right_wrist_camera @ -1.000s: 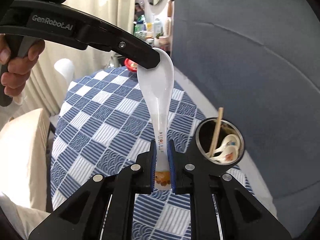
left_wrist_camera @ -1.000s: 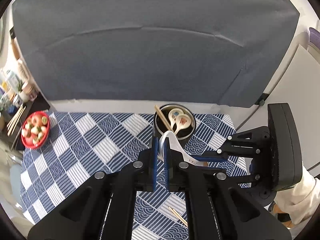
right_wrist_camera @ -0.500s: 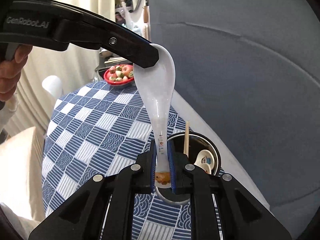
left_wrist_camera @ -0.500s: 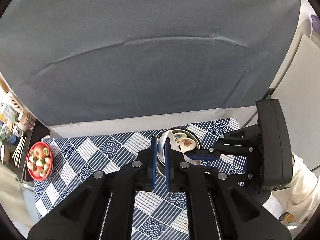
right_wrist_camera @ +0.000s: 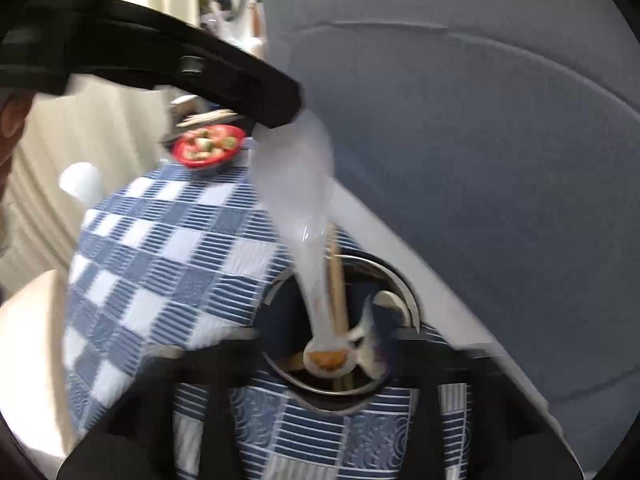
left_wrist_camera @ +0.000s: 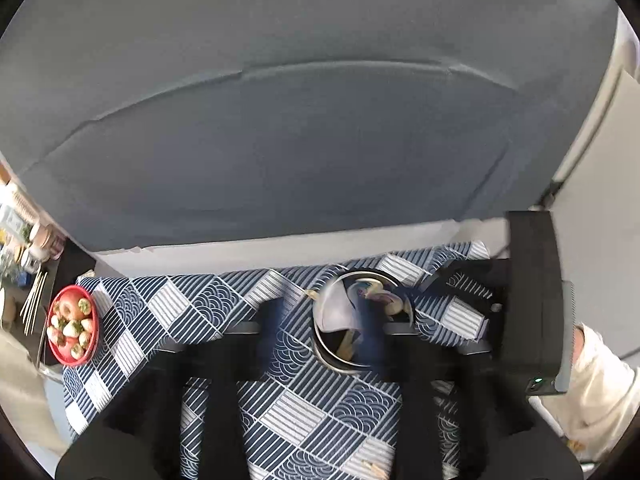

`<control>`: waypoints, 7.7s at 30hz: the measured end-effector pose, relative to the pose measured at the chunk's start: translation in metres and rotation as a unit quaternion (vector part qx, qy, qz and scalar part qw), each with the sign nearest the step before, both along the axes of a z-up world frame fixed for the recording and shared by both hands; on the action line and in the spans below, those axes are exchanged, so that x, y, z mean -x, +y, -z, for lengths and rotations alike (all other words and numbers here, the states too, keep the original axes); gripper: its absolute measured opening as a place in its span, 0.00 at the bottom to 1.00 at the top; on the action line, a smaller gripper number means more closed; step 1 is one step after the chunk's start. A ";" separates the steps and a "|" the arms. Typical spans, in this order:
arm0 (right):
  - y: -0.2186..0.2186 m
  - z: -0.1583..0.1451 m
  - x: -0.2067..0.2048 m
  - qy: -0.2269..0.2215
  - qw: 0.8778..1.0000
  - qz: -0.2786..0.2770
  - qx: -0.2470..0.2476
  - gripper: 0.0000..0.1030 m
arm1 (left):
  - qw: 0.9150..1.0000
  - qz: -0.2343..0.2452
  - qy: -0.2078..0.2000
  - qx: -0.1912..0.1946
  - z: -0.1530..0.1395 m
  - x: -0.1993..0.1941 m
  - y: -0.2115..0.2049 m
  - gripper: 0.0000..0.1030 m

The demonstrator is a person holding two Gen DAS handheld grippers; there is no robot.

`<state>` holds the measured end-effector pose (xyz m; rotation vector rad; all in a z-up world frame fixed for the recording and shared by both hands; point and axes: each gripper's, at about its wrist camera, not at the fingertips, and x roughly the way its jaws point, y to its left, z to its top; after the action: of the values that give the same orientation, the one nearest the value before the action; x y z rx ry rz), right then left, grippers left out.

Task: Organize utensils
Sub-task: 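Lower the plain white spoon into the black cup and open both tools, then withdraw both tools and move them toward the two loose wooden chopsticks, then grasp one chopstick with the left tool while the right tool grasps the other, then lift both held chopsticks upright and carry them over the black cup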

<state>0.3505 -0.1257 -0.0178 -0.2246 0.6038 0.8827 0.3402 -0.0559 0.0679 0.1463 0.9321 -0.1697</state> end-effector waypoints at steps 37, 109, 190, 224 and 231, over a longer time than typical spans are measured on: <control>-0.046 0.052 0.109 0.022 0.997 0.027 0.068 0.88 | 0.973 -0.224 0.026 0.051 0.095 0.190 0.099 0.94; -0.006 0.190 0.230 0.184 0.962 0.095 0.177 0.94 | 0.970 -0.180 0.153 0.059 0.271 0.256 0.035 0.94; -0.130 -0.130 0.090 -0.060 0.979 0.170 -0.093 0.04 | 0.980 -0.186 -0.071 -0.017 -0.010 0.130 0.061 0.05; -0.074 -0.068 -0.009 0.016 0.971 0.029 -0.239 0.05 | 0.975 -0.044 -0.093 0.196 0.051 0.003 0.073 0.05; -0.052 -0.039 -0.029 0.053 0.972 0.033 -0.225 0.05 | 0.968 -0.066 -0.099 0.221 0.081 -0.007 0.085 0.05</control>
<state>0.3791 -0.1774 0.0210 0.2520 0.4913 0.9460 0.3470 0.0292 -0.0129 -0.3073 0.6823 -0.2317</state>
